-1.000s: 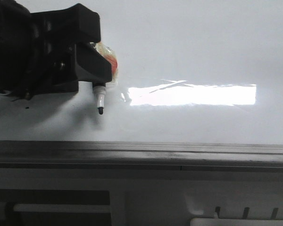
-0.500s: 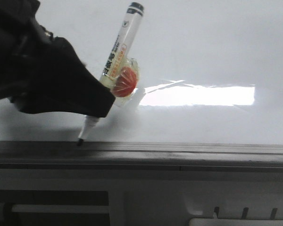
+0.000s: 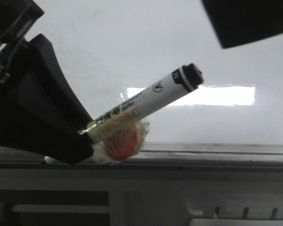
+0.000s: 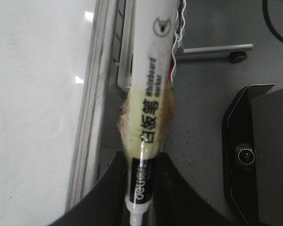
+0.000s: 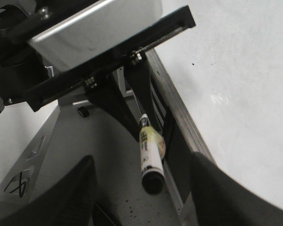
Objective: Write number 6 on whiteboard
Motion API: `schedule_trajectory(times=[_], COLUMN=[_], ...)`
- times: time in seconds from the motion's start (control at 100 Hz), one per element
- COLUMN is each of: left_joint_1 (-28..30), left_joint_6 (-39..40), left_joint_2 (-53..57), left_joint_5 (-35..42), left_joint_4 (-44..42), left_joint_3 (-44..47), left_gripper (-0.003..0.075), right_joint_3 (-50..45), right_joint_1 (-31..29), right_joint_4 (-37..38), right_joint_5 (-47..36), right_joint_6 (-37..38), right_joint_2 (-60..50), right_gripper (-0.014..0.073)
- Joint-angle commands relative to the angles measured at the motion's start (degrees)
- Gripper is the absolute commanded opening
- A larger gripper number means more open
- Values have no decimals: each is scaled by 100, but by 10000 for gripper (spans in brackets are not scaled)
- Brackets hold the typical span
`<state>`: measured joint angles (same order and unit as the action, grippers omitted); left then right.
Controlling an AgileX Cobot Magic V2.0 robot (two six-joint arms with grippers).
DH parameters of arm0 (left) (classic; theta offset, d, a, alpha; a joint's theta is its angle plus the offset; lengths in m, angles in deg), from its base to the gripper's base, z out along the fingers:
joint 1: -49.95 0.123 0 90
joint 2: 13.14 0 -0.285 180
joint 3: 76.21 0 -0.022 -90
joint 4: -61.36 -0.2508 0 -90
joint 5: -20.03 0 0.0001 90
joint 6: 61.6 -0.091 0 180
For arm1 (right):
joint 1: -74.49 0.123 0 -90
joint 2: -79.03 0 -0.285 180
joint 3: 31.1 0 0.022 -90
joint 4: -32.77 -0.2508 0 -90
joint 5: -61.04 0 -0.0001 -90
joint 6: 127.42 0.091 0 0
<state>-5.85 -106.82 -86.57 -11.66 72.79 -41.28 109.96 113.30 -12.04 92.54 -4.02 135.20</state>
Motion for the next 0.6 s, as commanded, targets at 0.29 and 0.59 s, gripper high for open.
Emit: schedule_trajectory(times=[0.29,0.59], left_joint_1=[-54,-54], left_joint_6=[-139,-184], left_joint_2=[123,123], left_joint_5=[274,321], left_joint_4=[247,247], left_joint_3=[-393,-589], left_gripper=[-18,-18], right_joint_3=[200,200], right_joint_1=[936,936], right_joint_4=[-64,-184], right_joint_5=[-1249,-1206], right_joint_6=[-295,-295], right_joint_2=[717,971], right_gripper=[388,387])
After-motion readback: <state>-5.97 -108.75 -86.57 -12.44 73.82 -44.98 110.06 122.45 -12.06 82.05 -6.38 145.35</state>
